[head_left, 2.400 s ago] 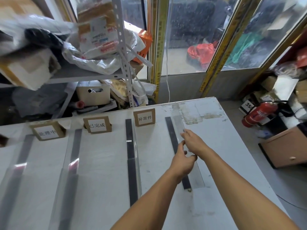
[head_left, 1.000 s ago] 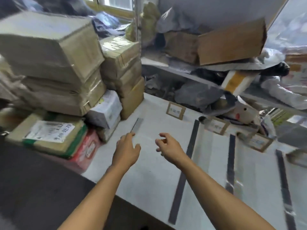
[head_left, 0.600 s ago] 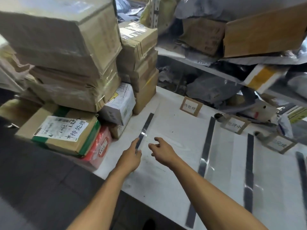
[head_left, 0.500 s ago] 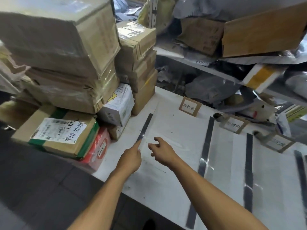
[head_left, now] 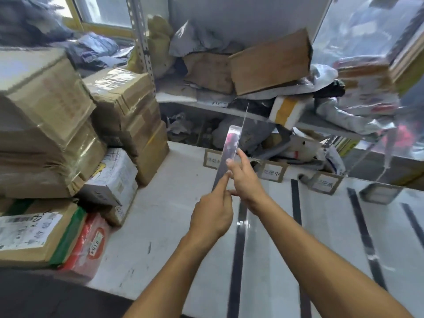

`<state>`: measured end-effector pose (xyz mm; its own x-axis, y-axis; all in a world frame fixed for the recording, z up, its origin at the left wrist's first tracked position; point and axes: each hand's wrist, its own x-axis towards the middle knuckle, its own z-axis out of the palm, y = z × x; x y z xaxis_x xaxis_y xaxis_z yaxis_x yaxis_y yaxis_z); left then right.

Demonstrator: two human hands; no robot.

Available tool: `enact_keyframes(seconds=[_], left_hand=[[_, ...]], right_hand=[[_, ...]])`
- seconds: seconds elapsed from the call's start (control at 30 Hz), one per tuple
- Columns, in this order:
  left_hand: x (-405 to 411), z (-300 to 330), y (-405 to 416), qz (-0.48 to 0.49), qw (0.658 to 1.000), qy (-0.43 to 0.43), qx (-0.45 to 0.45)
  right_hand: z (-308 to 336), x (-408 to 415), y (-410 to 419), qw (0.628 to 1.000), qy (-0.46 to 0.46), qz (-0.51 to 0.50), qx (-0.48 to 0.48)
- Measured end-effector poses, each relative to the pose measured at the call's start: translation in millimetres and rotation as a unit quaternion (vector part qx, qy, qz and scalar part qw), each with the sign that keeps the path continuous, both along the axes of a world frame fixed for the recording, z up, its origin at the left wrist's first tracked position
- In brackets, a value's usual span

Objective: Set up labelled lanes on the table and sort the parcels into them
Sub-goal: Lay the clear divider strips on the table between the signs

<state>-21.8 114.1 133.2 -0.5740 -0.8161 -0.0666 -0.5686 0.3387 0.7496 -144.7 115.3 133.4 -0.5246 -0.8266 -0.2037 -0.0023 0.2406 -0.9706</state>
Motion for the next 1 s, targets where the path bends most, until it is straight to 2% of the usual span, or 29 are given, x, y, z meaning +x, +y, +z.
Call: enact_keyframes(seconds=[0.2,0.33,0.53,0.7,1.0], left_hand=[[-116.5,36.2,80.4,-0.131,0.984,0.102,0.069],[-199.0,49.2,156.2,-0.204,0.961,0.127,0.140],[-300.2,39.6,286.0,-0.294,0.913,0.107,0.261],[-352.8,13.4,376.9,-0.306,0.890,0.086,0.325],[-386.5,-53.4,474.7,-0.295,0.878,0.004,0.377]], right_hand=[[39.3,-117.6,102.3,0.994,0.058,-0.071,-0.057],[56.3,-200.0,193.9,0.988,0.106,-0.106,-0.032],[40.9,-303.3,341.0,0.979,0.120,-0.159,0.052],[14.1,-351.6,434.1,0.965,0.120,-0.195,0.129],[-48.0,-378.6,527.7,0.935,0.101,-0.212,0.267]])
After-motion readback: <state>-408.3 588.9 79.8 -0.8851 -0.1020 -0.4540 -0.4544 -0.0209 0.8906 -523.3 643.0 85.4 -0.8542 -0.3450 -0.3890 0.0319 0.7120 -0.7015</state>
